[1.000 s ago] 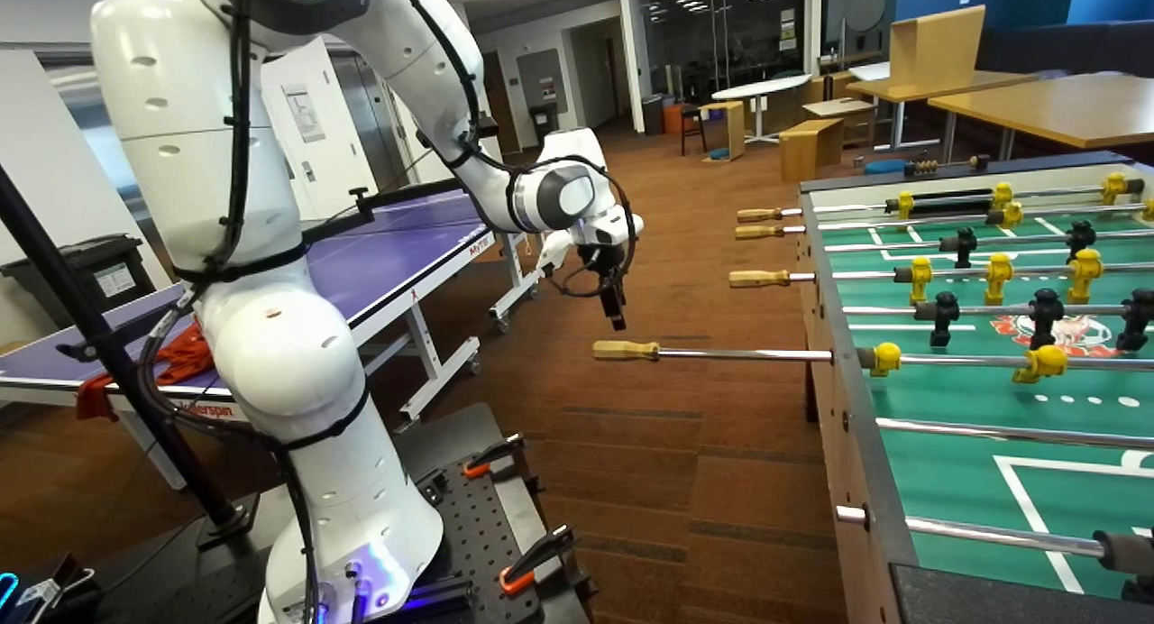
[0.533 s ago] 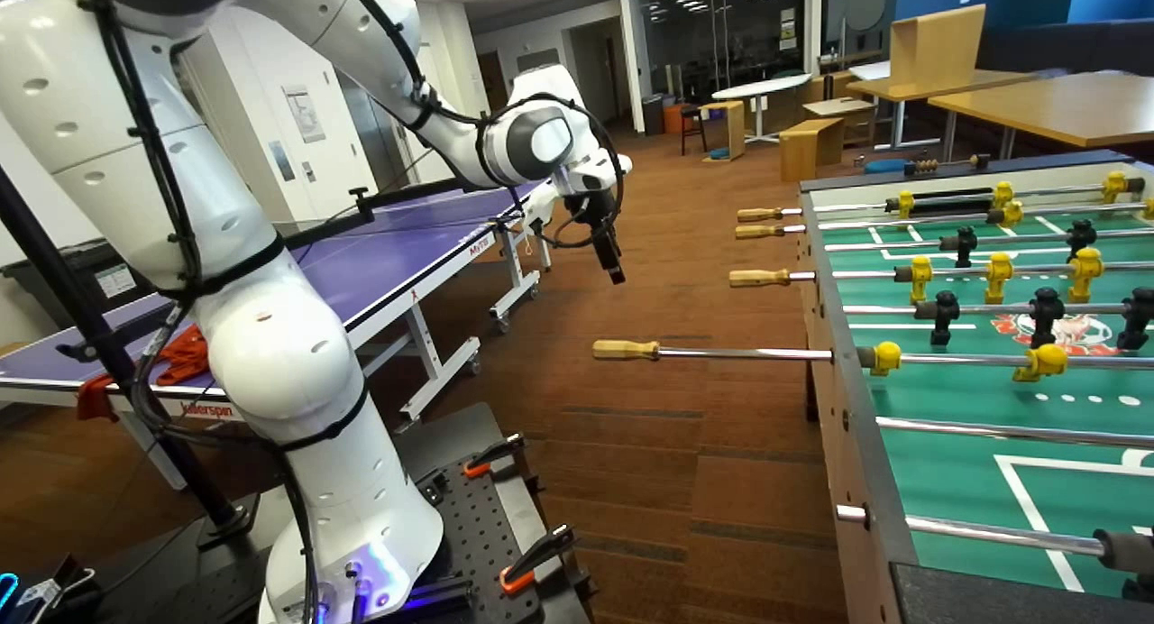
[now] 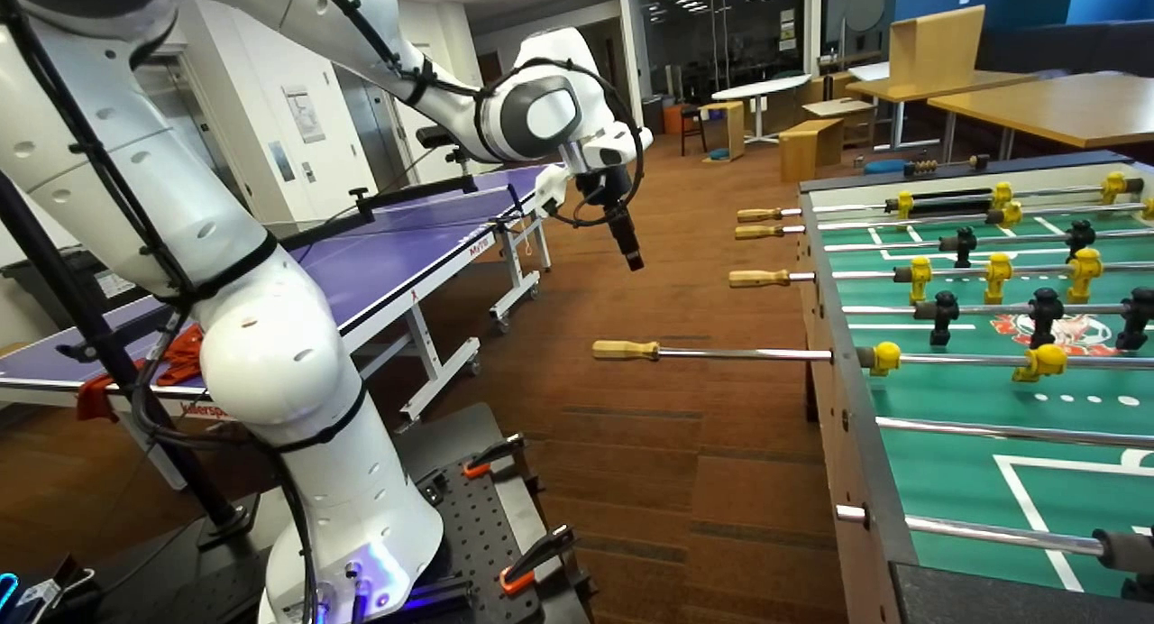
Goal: Pull the stick on the far right outwards
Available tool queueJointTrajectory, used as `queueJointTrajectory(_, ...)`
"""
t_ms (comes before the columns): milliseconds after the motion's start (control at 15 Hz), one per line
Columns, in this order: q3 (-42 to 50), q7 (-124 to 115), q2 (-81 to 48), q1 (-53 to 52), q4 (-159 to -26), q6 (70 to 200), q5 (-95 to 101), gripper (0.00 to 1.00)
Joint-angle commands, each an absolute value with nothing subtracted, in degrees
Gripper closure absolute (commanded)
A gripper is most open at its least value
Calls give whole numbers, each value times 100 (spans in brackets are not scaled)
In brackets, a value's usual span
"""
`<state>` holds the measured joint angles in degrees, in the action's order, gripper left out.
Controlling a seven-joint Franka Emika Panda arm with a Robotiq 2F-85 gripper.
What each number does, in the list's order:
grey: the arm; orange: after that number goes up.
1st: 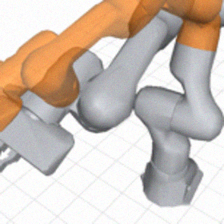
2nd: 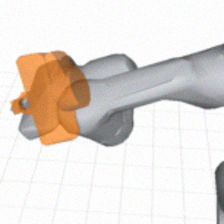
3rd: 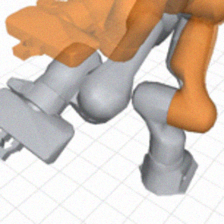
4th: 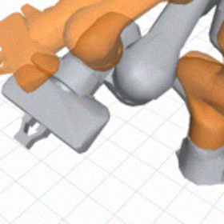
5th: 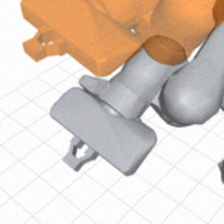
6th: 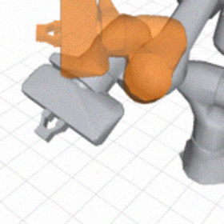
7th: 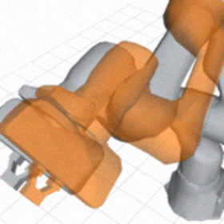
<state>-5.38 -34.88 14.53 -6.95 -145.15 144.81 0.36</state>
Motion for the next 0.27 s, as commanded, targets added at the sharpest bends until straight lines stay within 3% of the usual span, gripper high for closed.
queueJointTrajectory(0,-594,-3031,1684,-498,-14496,14088,-155,0)
queueJointTrajectory(200,-614,-2932,1715,-397,-14461,13918,-140,0)
